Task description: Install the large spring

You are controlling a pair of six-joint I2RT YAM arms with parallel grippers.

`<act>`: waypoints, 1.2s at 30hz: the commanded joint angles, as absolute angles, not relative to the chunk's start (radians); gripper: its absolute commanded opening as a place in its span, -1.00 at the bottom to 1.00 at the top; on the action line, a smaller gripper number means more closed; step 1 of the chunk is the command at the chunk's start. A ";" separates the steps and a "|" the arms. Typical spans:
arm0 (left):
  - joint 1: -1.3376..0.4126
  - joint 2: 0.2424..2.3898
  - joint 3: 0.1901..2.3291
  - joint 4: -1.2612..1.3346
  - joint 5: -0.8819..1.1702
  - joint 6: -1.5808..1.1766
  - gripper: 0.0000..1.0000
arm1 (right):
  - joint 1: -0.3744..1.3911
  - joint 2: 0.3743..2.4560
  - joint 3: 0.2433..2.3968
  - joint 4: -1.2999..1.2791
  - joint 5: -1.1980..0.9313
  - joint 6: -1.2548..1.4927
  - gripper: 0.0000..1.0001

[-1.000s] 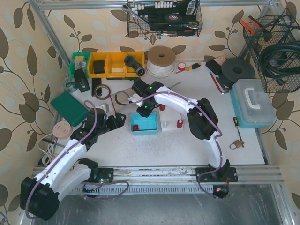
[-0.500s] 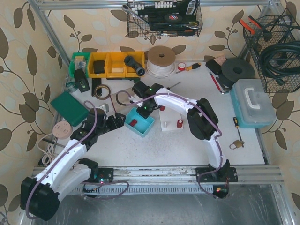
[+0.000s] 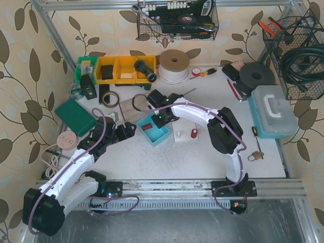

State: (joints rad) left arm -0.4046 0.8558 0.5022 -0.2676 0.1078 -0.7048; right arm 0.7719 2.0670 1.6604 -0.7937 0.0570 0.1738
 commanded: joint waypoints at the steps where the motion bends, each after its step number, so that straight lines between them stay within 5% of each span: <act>1: -0.396 0.869 0.514 -0.245 0.130 -0.701 0.89 | 0.765 2.034 1.572 -0.827 0.171 0.261 -1.00; 3: -0.396 0.866 0.515 -0.247 0.129 -0.700 0.89 | 0.762 2.035 1.559 -0.825 0.167 0.269 -0.97; 6: -0.394 0.860 0.513 -0.247 0.125 -0.702 0.89 | 0.762 2.011 1.543 -0.809 0.147 0.261 -0.31; 8: -0.395 0.864 0.514 -0.251 0.125 -0.703 0.89 | 0.762 1.984 1.540 -0.801 0.148 0.251 -0.13; 19: -0.395 0.887 0.522 -0.253 0.122 -0.713 0.87 | 0.809 1.887 1.600 -0.781 0.136 0.383 -0.08; 36: -0.392 0.827 0.497 -0.244 0.116 -0.710 0.87 | 0.870 2.088 1.673 -0.691 0.019 0.486 0.21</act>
